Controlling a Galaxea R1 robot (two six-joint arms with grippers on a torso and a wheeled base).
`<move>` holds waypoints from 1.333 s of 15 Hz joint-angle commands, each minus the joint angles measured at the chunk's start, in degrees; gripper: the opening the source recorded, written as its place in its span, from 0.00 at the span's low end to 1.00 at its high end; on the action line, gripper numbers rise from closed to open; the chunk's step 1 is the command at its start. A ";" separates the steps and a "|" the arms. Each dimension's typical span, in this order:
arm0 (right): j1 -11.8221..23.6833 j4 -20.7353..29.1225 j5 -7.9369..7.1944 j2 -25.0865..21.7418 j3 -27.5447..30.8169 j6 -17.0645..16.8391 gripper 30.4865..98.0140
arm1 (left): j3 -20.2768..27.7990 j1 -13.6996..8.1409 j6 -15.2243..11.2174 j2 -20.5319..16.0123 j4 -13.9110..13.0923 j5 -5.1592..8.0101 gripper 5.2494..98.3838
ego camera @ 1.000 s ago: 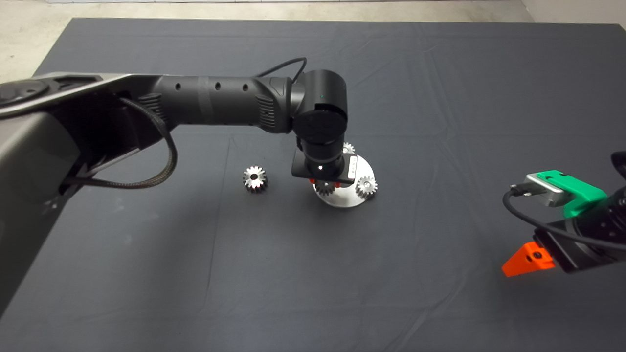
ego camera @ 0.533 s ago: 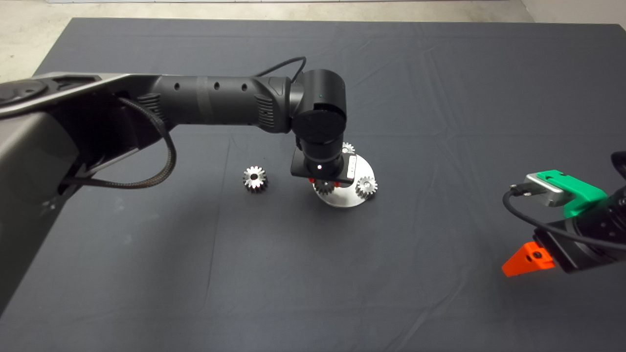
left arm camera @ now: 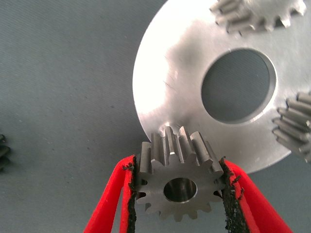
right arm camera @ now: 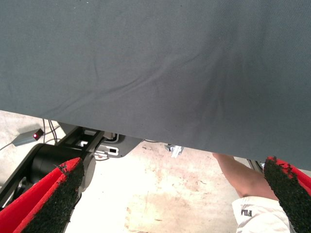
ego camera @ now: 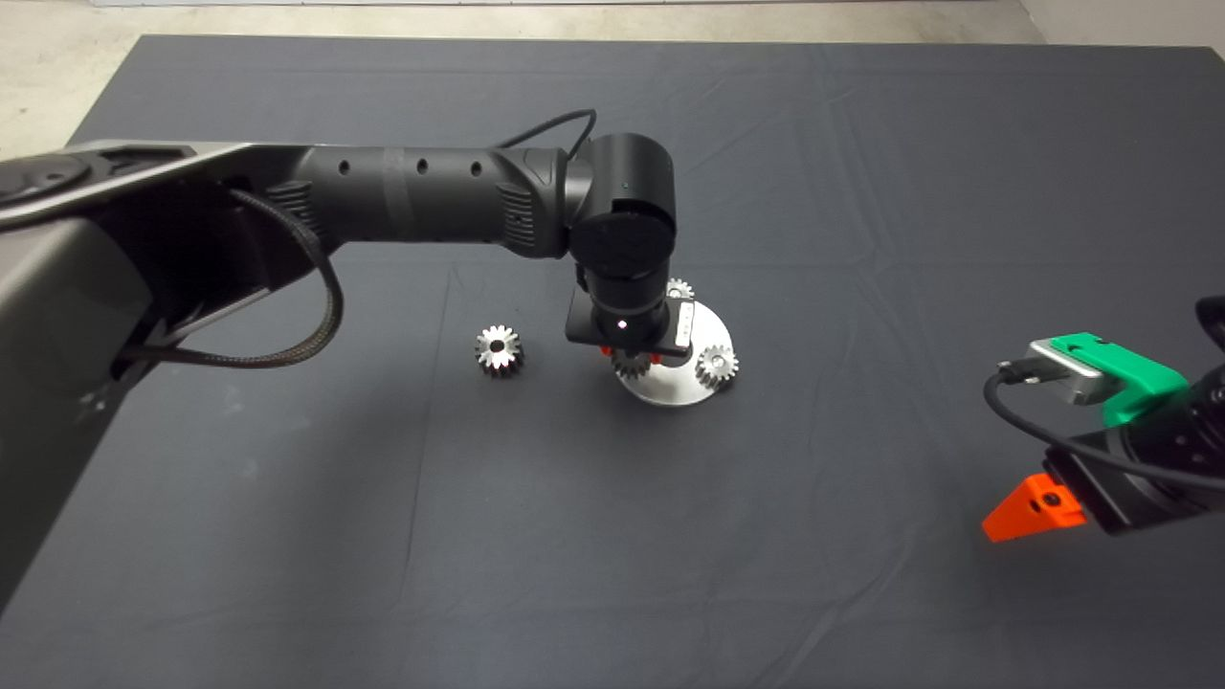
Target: Remove an incorrectly installed larger gear and replace it with the correct smaller gear
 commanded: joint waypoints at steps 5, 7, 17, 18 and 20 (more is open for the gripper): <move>1.05 2.31 -6.46 0.17 0.41 -0.22 1.00 | -1.90 -1.14 0.23 0.71 0.70 0.75 0.32; 1.05 2.31 -6.45 0.24 0.40 -0.22 1.00 | -1.90 -0.97 0.23 0.76 0.70 0.75 0.32; 0.97 2.40 -6.46 0.17 0.49 -0.22 1.00 | -1.28 -0.88 -0.30 1.02 0.61 0.65 0.32; 0.97 2.37 -6.46 0.17 0.47 -0.22 1.00 | -1.28 -0.88 -0.26 1.02 0.61 0.58 0.32; 0.97 2.36 -6.46 0.17 0.45 -0.22 1.00 | -0.54 -0.88 -0.21 1.11 0.61 0.71 0.32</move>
